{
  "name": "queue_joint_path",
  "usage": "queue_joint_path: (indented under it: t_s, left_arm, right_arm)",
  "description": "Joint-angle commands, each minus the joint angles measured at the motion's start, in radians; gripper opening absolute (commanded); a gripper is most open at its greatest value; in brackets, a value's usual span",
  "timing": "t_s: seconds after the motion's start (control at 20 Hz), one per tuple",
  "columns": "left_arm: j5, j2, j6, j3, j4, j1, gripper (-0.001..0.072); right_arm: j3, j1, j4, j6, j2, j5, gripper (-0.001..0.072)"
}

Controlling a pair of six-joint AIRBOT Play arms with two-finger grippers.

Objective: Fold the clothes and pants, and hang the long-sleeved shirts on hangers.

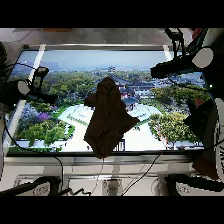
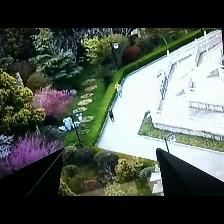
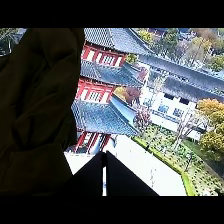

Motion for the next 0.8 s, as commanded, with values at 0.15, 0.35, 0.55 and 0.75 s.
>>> queue_joint_path:
  t_s: [0.15, 0.35, 0.55, 0.75]
  left_arm:
    - [-0.016, 0.0, -0.011, 0.0, 0.0, 0.0, 0.0654]
    - [-0.103, 0.002, -0.041, 0.0, 0.0, 0.001, 0.0654]
    - [-0.12, 0.035, -0.012, -0.002, -0.187, 0.008, 0.0654]
    - [-0.126, 0.138, 0.021, -0.06, -0.33, 0.008, 0.0655]
  right_arm:
    - [0.0, 0.001, 0.0, 0.0, 0.0, 0.0, 0.0011]
    - [0.0, 0.001, 0.0, 0.0, 0.0, 0.0, 0.0011]
    - [0.0, 0.001, 0.0, 0.0, 0.0, 0.0, 0.0011]
    - [0.0, 0.001, 0.0, 0.0, 0.0, 0.0, 0.0011]
